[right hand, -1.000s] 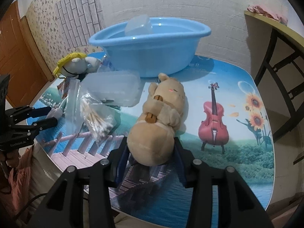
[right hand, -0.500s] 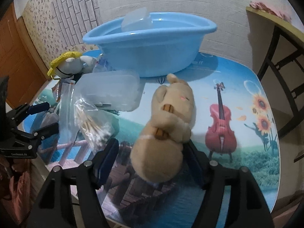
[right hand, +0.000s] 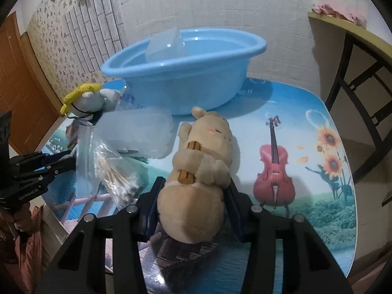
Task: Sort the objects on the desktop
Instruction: 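Close the right tool on the plush bear while the left tool closes on the white hook, then lift the plush bear with the right tool while the left tool carries the hook to the basin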
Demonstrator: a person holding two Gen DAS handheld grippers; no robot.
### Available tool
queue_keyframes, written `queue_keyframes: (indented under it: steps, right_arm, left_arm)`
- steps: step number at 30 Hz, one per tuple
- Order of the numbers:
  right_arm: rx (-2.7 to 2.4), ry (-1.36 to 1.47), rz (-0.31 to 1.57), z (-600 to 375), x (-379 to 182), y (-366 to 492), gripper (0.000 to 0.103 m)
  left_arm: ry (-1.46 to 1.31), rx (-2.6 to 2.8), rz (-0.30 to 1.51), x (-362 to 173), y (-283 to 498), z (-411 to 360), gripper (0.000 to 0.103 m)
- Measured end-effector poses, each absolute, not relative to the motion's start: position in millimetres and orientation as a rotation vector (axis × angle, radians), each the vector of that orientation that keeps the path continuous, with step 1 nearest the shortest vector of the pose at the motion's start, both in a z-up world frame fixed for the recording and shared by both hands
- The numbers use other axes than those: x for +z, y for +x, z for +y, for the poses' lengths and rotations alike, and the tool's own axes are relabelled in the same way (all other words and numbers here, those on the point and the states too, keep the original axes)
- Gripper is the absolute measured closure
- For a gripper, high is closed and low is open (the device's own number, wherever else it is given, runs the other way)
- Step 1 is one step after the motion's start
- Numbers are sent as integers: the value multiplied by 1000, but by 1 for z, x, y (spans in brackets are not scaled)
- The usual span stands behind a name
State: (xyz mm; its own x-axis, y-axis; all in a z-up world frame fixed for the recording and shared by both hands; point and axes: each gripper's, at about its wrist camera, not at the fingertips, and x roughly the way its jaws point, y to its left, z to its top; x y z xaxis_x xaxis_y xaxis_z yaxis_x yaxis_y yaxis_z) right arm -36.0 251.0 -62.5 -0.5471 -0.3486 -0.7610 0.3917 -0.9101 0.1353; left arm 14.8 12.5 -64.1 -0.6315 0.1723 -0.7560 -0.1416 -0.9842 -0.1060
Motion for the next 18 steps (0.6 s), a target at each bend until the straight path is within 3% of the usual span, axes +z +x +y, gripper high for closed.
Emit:
queue_keyframes:
  steps: [7, 18]
  right_arm:
    - [-2458, 1169, 51, 253, -56, -34, 57]
    - [-2528, 943, -26, 258, 2, -16, 58]
  left_arm:
    - [-1187, 2734, -104, -49, 21, 7, 85]
    - [-1061, 2777, -162, -5, 21, 12, 85]
